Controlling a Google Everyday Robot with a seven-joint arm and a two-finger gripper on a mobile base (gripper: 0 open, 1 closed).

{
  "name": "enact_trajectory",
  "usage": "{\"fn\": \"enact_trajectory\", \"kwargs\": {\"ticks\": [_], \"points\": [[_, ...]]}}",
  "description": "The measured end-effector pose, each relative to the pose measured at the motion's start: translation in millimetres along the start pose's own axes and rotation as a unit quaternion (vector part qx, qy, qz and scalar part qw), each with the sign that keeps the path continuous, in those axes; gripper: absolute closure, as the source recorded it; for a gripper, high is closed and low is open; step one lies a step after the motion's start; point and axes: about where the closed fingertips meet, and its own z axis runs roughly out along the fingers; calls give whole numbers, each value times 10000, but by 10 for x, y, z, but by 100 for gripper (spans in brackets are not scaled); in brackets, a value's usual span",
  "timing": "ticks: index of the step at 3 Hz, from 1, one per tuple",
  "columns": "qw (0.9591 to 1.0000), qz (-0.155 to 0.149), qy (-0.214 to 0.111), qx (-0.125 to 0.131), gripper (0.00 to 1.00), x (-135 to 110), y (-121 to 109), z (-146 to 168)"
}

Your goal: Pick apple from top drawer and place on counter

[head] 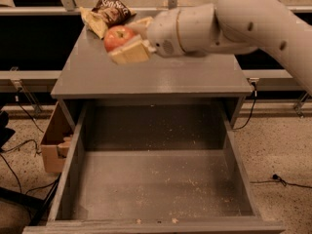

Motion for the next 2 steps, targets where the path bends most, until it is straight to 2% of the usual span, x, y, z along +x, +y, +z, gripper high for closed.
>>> {"fn": "enact_trajectory", "kwargs": {"ticks": [1,2], "points": [[9992,223,322,113,100,79,-513,671],[9970,482,605,-7,100,427,-670,1328]]}}
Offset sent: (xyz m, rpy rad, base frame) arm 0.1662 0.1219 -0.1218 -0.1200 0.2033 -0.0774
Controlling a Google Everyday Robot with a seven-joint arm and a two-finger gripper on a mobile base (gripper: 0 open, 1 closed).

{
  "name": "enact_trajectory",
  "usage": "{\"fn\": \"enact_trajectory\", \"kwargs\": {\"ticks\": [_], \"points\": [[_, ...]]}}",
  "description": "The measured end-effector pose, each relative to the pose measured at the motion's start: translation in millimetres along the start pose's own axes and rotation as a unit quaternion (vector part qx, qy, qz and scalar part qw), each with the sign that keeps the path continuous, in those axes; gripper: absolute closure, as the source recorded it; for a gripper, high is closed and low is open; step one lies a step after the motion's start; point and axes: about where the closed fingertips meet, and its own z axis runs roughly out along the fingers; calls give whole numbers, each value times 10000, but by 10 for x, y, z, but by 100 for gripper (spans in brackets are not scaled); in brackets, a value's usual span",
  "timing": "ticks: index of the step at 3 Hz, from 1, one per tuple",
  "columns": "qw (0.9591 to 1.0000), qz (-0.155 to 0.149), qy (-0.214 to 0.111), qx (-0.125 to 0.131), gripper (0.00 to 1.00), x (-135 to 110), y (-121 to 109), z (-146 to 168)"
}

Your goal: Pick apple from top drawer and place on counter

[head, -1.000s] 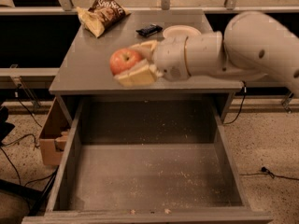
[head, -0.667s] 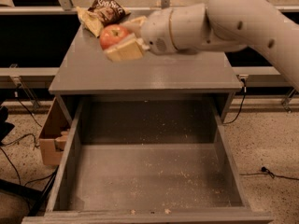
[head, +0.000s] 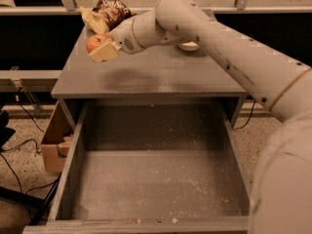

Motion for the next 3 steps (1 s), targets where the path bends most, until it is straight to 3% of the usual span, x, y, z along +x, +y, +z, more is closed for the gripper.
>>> {"fn": "enact_trajectory", "kwargs": {"ticks": [1,2,3], "points": [[9990,213,362,-179,100,373,-55,440],[9972,342,592,-304,97,610,-51,647],[9972,342,592,-304,75,603,-52,644]]}}
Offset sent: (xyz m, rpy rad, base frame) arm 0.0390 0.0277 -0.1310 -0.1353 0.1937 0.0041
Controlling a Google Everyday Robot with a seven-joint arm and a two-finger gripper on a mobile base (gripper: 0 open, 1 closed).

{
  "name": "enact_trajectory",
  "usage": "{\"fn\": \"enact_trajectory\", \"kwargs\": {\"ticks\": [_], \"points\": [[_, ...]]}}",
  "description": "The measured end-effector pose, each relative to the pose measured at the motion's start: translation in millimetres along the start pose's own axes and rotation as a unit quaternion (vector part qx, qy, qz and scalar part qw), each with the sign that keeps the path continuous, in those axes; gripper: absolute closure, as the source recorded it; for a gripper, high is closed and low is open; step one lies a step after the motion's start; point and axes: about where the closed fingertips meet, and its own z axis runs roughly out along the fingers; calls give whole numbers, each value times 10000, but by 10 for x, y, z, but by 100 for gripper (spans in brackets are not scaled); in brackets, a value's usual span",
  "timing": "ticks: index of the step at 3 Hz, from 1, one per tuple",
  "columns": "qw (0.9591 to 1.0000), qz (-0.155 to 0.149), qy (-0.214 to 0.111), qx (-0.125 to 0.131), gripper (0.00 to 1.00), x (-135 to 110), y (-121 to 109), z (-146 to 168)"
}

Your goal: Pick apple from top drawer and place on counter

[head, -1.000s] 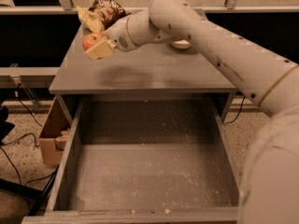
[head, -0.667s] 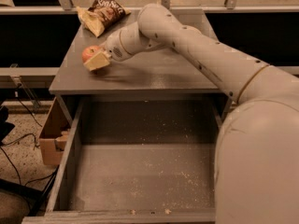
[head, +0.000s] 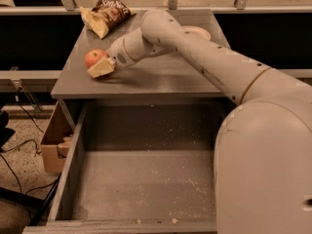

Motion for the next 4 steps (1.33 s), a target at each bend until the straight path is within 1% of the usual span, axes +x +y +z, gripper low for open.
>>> {"fn": "enact_trajectory", "kwargs": {"ticks": [1,3,4], "points": [[10000,0,0,0,45,0,0,0],[10000,0,0,-1,1,0,0,1],[10000,-11,19,-5,0,-16,5,-10]]}}
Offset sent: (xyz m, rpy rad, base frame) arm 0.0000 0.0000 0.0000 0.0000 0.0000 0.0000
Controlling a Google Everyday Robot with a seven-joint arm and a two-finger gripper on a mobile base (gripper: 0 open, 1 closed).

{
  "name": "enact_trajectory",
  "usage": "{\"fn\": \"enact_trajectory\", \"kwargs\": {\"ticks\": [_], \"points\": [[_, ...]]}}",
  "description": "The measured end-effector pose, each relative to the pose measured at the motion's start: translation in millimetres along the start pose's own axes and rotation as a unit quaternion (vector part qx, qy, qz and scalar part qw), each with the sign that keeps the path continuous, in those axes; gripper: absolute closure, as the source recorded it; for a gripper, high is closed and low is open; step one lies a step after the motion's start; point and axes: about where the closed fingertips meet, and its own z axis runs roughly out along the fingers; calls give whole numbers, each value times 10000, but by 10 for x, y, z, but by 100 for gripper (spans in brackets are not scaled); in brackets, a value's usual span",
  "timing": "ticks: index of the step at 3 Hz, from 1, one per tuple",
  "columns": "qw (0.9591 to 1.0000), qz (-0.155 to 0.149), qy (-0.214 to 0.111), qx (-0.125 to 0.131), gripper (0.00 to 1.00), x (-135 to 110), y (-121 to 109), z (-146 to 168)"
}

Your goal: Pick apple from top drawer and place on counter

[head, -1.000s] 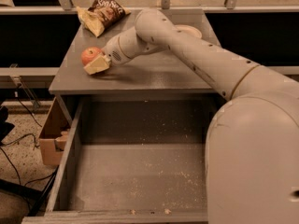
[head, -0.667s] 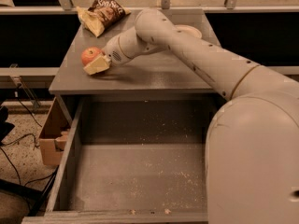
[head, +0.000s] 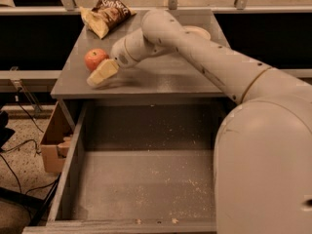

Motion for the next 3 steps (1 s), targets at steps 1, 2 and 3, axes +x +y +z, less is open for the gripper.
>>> {"fn": "enact_trajectory", "kwargs": {"ticks": [1,2,3], "points": [[9997,-124,202,14,0,-189,5,-191],[9994,-185,285,71,0,-544,-43,-793],[9994,-145,195,246,0,-810,90,-1639]]}}
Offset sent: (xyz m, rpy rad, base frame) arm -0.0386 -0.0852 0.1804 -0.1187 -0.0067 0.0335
